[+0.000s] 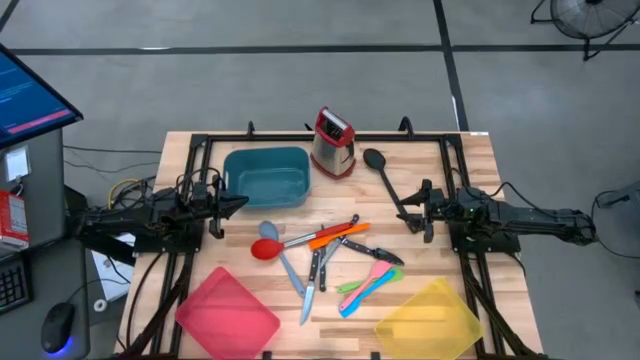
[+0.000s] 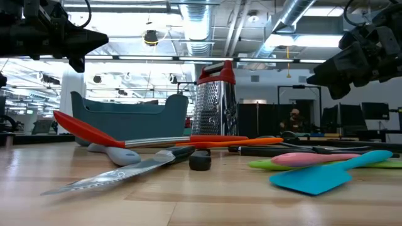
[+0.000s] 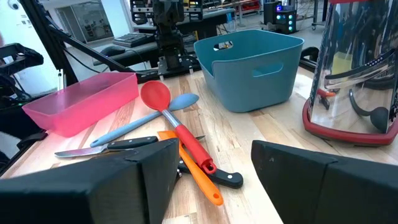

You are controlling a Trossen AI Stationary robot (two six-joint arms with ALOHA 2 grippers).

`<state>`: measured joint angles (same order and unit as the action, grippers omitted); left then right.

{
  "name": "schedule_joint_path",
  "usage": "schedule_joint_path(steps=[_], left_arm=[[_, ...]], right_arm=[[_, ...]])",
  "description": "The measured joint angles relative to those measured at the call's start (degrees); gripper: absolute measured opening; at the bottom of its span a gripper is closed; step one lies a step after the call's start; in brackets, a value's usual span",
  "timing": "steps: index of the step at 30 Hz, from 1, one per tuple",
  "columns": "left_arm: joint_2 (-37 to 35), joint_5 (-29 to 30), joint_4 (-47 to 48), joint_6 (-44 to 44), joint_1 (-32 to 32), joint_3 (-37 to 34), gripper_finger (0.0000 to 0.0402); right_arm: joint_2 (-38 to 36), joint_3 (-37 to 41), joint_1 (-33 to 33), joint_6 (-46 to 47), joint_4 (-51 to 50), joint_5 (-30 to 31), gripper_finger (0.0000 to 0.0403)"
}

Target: Pick & Place Kitchen Items

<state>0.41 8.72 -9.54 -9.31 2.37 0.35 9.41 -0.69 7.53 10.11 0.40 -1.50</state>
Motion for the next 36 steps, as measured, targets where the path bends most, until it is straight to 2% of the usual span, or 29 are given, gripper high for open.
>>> schedule_joint_path(steps=[31, 36], left_arm=[[0.0, 0.0, -0.9, -0.2, 0.0, 0.0, 0.0008], [0.0, 0.0, -0.9, -6.5, 0.0, 0.0, 0.0008]], right_arm=[[0.0, 0.0, 0.0, 0.0, 0.0, 0.0, 0.0214], [0.0, 0.0, 0.0, 0.0, 0.0, 0.0, 0.0214]])
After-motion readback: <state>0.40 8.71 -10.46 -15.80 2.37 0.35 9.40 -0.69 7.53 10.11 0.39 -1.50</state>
